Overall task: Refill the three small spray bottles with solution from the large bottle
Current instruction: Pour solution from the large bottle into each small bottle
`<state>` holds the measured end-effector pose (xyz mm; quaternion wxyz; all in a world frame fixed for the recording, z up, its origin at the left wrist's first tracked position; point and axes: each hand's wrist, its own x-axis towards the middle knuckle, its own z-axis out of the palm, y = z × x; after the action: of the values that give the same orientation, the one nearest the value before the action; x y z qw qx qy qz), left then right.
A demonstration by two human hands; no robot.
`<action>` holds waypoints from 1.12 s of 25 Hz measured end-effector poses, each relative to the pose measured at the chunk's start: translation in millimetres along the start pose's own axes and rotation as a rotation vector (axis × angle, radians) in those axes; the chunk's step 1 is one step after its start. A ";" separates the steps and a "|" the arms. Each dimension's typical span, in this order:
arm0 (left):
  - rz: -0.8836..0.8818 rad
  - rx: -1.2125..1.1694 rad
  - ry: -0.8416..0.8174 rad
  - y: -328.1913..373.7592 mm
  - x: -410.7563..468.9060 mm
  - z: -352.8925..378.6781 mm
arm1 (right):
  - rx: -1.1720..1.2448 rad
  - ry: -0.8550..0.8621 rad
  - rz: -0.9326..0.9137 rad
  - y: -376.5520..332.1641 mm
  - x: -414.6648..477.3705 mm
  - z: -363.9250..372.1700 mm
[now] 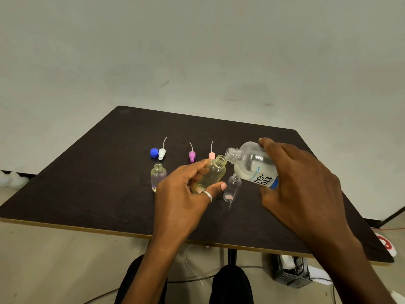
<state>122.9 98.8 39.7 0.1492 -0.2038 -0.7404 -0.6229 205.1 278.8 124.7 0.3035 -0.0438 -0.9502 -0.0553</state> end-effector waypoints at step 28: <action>-0.019 -0.005 0.000 -0.6 -2.8 1.5 | 0.002 -0.006 -0.008 -1.1 -0.5 1.5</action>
<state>125.1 99.8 37.6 0.1426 -0.1973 -0.7407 -0.6262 204.5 277.9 123.1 0.3002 -0.0400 -0.9514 -0.0555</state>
